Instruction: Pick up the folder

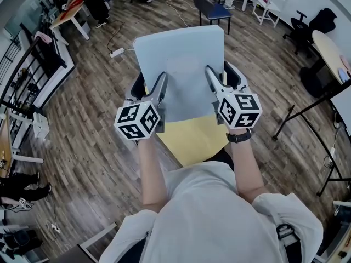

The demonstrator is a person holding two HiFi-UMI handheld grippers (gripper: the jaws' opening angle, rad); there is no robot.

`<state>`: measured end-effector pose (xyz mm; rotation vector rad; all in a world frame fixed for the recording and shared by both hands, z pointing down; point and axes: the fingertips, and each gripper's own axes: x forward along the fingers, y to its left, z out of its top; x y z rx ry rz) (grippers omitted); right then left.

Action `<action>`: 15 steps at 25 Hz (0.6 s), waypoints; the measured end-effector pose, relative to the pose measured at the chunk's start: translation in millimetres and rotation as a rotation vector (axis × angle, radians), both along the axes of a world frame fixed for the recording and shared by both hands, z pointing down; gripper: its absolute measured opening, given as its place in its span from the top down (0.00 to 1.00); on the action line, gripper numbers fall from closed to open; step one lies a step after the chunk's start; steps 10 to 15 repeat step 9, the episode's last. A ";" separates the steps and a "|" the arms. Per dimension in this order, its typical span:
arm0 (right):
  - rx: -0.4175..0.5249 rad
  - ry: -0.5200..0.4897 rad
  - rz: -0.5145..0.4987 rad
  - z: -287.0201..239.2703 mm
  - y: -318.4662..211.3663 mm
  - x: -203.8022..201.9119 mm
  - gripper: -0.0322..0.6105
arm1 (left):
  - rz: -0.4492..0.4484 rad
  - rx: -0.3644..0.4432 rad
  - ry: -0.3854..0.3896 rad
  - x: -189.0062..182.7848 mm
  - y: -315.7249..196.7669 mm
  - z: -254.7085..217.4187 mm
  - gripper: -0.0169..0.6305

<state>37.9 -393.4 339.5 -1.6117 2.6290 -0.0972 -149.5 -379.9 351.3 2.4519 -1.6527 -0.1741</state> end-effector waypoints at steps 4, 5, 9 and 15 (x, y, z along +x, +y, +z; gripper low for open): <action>-0.006 -0.002 0.008 0.7 -1.8 3.8 0.56 | 0.005 -0.003 -0.004 3.9 -2.5 0.0 0.51; -0.009 -0.003 0.010 1.3 -2.9 4.9 0.56 | 0.007 -0.005 -0.004 5.0 -3.4 0.6 0.51; -0.032 -0.013 0.014 7.4 -6.6 7.1 0.56 | 0.008 -0.012 -0.012 7.2 -6.1 3.9 0.51; -0.032 -0.013 0.014 7.4 -6.6 7.1 0.56 | 0.008 -0.012 -0.012 7.2 -6.1 3.9 0.51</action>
